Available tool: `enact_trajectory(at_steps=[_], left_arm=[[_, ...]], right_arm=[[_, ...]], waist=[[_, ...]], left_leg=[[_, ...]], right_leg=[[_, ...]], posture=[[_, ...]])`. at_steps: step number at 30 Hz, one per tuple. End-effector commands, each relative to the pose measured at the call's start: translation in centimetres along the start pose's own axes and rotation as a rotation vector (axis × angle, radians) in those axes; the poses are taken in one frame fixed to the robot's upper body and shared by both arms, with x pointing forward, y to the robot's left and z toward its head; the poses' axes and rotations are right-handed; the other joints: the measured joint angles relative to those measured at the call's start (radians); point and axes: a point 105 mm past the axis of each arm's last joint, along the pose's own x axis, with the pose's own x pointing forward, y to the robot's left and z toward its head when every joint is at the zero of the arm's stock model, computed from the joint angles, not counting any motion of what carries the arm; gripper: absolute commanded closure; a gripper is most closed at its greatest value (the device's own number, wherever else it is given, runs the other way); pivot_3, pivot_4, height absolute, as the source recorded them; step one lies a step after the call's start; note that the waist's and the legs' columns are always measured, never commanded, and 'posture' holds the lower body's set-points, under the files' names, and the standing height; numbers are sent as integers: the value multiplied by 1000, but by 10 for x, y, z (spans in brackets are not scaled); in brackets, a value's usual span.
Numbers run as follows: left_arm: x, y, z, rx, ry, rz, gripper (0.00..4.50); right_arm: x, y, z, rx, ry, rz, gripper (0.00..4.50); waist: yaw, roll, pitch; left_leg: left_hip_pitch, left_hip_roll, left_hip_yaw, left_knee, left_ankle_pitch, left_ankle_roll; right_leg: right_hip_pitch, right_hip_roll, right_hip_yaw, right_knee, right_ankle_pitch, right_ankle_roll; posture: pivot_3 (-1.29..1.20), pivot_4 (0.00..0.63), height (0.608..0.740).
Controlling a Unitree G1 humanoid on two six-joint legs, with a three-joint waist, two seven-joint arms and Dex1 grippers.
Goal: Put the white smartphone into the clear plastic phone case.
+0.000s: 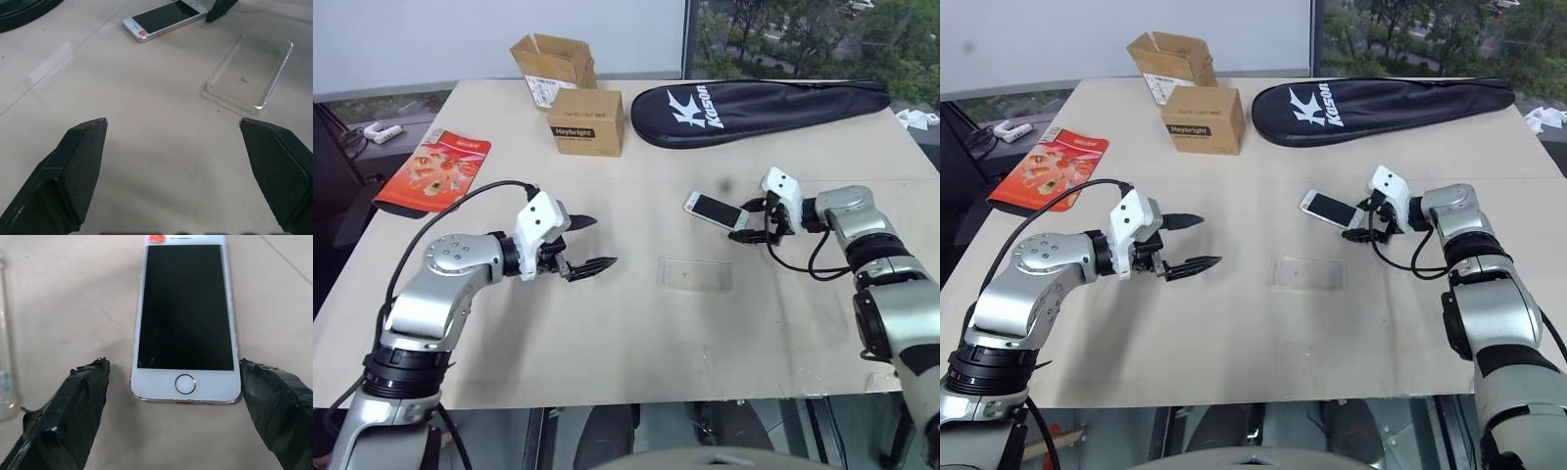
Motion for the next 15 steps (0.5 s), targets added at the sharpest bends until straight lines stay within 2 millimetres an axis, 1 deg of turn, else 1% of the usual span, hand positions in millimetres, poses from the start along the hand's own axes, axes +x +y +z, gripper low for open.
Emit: enact_trajectory(at_steps=[1, 6, 9, 12, 15], left_arm=[[-5, 3, 7, 37, -17, 19, 0], [-4, 3, 7, 39, -18, 15, 0], [-3, 3, 7, 40, -18, 13, 0], [-3, 3, 7, 40, -18, 13, 0], [-3, 3, 5, 38, -16, 11, 0]], right_arm=[[8, 16, -7, 14, 18, 97, 45], [13, 5, -6, 7, 24, -15, 45], [17, 0, -3, 31, 7, -77, 45], [22, 0, 1, 69, -18, -99, 45], [26, 5, -6, 85, -13, -89, 45]], waist=[[0, 0, 0], [-1, 0, 0], [-7, -1, -1], [-19, -2, -1], [-22, -2, -1]], left_leg=[[-1, 0, 0, 0, 0, 0], [-1, 0, 0, 0, 0, 0], [0, 0, 1, 1, 0, 0], [3, 0, 1, 3, 0, 0], [5, 0, 1, 3, 1, -1]], right_leg=[[-1, 0, 0, 0, 0, 0], [-2, 0, 1, 1, 0, 0], [-1, 0, 2, 3, 0, 0], [0, 0, 4, 5, 0, 0], [1, 0, 5, 6, 0, 0]], posture=[[0, 150, 740], [0, 150, 740], [0, 150, 740], [0, 150, 740], [0, 150, 740]])
